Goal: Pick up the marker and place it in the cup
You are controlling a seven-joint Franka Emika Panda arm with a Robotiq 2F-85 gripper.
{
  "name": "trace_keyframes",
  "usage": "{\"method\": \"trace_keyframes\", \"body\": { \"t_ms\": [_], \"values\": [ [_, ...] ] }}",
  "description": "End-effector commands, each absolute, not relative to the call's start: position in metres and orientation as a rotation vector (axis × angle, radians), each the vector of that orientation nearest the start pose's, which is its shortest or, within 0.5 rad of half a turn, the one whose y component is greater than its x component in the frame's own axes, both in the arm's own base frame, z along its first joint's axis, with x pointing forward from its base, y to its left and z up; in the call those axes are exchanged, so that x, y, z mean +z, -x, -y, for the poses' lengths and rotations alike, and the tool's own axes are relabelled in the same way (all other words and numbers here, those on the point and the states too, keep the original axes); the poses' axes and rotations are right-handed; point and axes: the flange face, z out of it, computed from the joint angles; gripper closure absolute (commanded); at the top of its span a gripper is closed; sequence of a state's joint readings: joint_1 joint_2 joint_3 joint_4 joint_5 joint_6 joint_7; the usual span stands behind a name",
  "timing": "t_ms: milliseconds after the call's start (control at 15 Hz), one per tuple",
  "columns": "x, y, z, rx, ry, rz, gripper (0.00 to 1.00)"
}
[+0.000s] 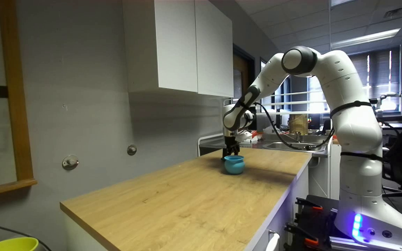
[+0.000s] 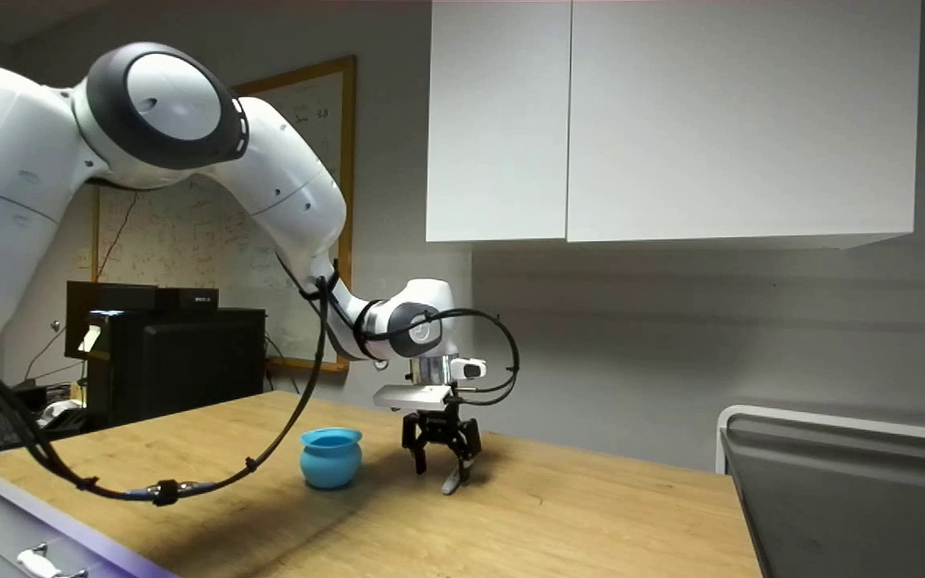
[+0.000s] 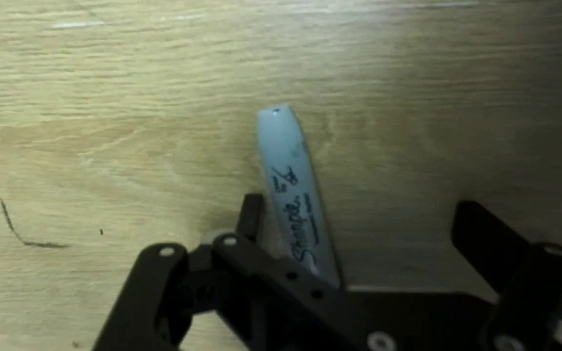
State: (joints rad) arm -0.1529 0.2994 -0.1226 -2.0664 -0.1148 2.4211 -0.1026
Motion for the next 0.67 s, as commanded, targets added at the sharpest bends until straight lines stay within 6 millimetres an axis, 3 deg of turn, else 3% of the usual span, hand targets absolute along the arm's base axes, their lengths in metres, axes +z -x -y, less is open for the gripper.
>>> {"method": "trace_keyframes", "body": {
  "t_ms": [0,67,133,267,600],
  "values": [
    [0.281,-0.576,0.177,0.016,3.26,-0.07,0.0],
    [0.281,-0.575,0.18,0.024,3.262,-0.059,0.0],
    [0.283,-0.574,0.183,0.022,3.262,-0.049,0.25],
    [0.287,-0.572,0.187,0.025,3.259,-0.035,0.31],
    [0.296,-0.567,0.195,0.04,3.252,-0.021,0.7]
  ]
}}
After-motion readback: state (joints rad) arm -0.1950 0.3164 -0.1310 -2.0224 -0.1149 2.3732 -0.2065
